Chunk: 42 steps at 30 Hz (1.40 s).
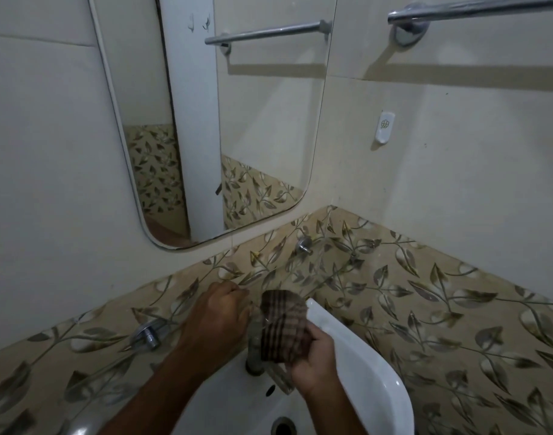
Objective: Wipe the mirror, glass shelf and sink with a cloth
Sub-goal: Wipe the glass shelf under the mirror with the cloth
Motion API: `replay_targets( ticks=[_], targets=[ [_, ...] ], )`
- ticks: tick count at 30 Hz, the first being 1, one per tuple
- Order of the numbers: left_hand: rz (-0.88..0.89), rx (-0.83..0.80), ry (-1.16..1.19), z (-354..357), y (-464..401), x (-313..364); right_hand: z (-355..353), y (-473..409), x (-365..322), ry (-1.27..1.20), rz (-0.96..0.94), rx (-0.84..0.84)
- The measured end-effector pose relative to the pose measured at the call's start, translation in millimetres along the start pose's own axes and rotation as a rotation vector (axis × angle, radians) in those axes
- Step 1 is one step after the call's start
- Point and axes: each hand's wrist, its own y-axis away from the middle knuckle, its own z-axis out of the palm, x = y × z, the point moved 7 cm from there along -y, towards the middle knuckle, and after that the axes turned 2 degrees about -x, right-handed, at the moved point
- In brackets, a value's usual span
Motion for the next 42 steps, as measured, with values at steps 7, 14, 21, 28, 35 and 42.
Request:
replay_targets(
  ticks=[7,14,21,28,35,42],
  targets=[
    [-0.023,-0.044,0.024,9.0,-9.1,10.2,21.7,-29.2,-60.1,-0.053,-0.147,0.088],
    [-0.030,-0.059,0.052,22.8,-17.4,20.4,-5.6,-13.1,-61.1,-0.001,-0.077,0.079],
    [-0.001,-0.051,0.089,18.8,-23.8,15.8,13.1,-51.7,-125.2,-0.027,-0.223,0.141],
    [-0.027,-0.096,0.062,25.9,-28.6,-6.7,6.1,-61.6,-117.7,-0.062,-0.213,0.140],
    [-0.048,-0.127,0.086,39.3,-34.6,-8.9,19.4,-79.5,-156.3,-0.098,-0.294,0.091],
    [-0.027,-0.124,0.031,37.1,-38.7,-23.2,35.3,-104.3,-138.8,0.013,-0.349,0.046]
  ],
)
